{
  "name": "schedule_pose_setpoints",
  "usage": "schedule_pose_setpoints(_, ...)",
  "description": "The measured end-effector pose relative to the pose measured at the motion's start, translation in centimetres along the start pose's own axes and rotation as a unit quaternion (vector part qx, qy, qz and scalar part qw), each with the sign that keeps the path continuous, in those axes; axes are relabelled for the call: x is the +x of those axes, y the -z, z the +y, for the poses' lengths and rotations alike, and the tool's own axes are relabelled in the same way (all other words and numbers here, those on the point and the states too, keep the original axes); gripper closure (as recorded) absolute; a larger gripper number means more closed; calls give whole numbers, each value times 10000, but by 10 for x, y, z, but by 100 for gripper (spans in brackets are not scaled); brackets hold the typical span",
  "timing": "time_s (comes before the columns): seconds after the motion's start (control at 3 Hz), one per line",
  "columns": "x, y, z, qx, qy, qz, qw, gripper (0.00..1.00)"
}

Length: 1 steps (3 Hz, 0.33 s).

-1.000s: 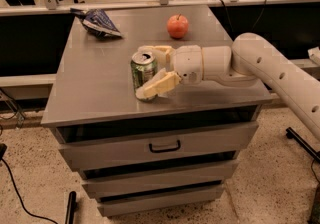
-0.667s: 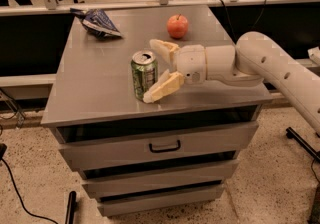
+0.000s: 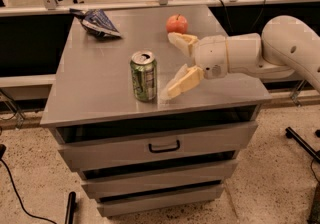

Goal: Place green can upright

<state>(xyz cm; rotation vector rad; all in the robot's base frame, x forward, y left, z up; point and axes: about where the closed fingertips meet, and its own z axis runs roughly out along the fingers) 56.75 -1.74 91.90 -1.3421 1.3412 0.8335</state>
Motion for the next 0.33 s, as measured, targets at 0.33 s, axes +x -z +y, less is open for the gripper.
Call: schedule_pose_setpoints(0.33,-1,0,0,3,13,10,10000,0)
